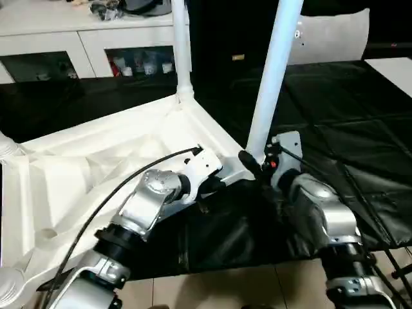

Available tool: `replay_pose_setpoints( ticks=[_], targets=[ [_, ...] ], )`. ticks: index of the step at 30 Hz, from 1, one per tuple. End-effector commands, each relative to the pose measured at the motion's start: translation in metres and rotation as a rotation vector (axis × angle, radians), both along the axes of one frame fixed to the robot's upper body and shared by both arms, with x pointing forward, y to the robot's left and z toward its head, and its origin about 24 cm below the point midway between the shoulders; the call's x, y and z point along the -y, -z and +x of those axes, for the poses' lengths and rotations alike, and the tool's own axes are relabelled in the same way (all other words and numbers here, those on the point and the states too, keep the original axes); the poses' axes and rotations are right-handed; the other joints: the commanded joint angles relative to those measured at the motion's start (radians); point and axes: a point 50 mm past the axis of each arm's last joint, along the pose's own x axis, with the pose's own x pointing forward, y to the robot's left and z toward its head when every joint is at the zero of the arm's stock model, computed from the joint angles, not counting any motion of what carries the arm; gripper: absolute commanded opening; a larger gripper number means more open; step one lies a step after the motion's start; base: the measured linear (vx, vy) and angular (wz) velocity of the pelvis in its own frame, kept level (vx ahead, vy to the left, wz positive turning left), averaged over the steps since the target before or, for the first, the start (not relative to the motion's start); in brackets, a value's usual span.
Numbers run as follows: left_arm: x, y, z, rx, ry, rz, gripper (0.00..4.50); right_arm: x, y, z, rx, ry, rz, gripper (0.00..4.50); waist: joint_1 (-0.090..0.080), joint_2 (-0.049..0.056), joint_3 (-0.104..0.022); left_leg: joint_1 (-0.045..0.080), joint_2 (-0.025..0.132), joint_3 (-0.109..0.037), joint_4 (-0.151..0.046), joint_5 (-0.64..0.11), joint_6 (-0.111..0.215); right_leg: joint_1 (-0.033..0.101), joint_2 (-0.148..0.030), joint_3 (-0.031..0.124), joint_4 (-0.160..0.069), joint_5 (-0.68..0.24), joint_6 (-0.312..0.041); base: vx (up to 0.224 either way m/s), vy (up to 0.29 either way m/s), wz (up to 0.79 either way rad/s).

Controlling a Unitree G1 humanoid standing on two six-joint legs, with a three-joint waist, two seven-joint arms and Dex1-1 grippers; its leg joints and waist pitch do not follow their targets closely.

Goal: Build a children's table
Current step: Rotate leg to tighten

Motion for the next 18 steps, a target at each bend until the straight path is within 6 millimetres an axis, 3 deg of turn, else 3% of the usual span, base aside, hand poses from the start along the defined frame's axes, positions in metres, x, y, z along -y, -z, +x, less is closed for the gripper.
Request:
replay_pose_setpoints(
  ticks=[1, 7, 9, 11, 16, 17, 18],
  targets=[
    [0.000, 0.000, -0.002, 0.025, 0.056, 0.020, 0.00, -0.010, 0.004, -0.007, -0.013, -0.100, 0.019, 3.86, 0.006, -0.006, -0.066, -0.015, 0.034, -0.001, -0.064, -0.058, 0.090, 0.071, -0.059, 0.051, -0.067, -0.138, -0.202, 0.000, 0.000, 0.00],
    [-0.016, 0.002, -0.011, 0.026, 0.243, 0.066, 0.00, 0.021, -0.005, -0.013, 0.042, -0.243, -0.044, 4.43, 0.019, -0.006, -0.065, -0.012, 0.037, 0.000, -0.066, -0.094, 0.088, 0.070, -0.061, 0.052, -0.072, -0.201, -0.190, 0.000, 0.000, 0.00],
    [-0.019, 0.003, -0.013, 0.024, 0.299, 0.093, 0.00, 0.027, -0.008, -0.016, 0.044, -0.302, -0.061, 4.43, 0.027, 0.000, -0.065, -0.007, 0.040, 0.001, -0.065, -0.088, 0.086, 0.065, -0.060, 0.054, -0.068, -0.183, -0.196, 0.000, 0.000, 0.00],
    [-0.026, 0.004, -0.018, 0.018, 0.398, 0.144, 0.00, 0.035, -0.011, -0.021, 0.044, -0.435, -0.128, 4.43, 0.035, 0.002, -0.067, -0.009, 0.041, -0.001, -0.063, -0.085, 0.092, 0.069, -0.061, 0.052, -0.065, -0.162, -0.204, 0.000, 0.000, 0.00],
    [-0.034, 0.004, -0.022, -0.003, 0.530, 0.196, 0.00, 0.042, -0.018, -0.027, 0.030, -0.621, -0.166, 4.43, 0.044, -0.008, -0.069, -0.010, 0.042, 0.002, -0.059, -0.063, 0.110, 0.071, -0.061, 0.052, -0.057, -0.118, -0.227, 0.000, 0.000, 0.00],
    [-0.035, 0.004, -0.023, -0.006, 0.549, 0.204, 0.00, 0.042, -0.018, -0.028, 0.027, -0.648, -0.172, 4.43, 0.048, -0.005, -0.069, -0.010, 0.044, 0.002, -0.059, -0.061, 0.115, 0.070, -0.061, 0.053, -0.056, -0.121, -0.229, 0.000, 0.000, 0.00],
    [-0.036, 0.003, -0.023, -0.008, 0.568, 0.213, 0.00, 0.042, -0.019, -0.029, 0.031, -0.681, -0.187, 4.43, 0.049, -0.012, -0.069, -0.010, 0.044, 0.004, -0.058, -0.062, 0.115, 0.069, -0.061, 0.052, -0.057, -0.128, -0.229, 0.000, 0.000, 0.00]
  ],
)
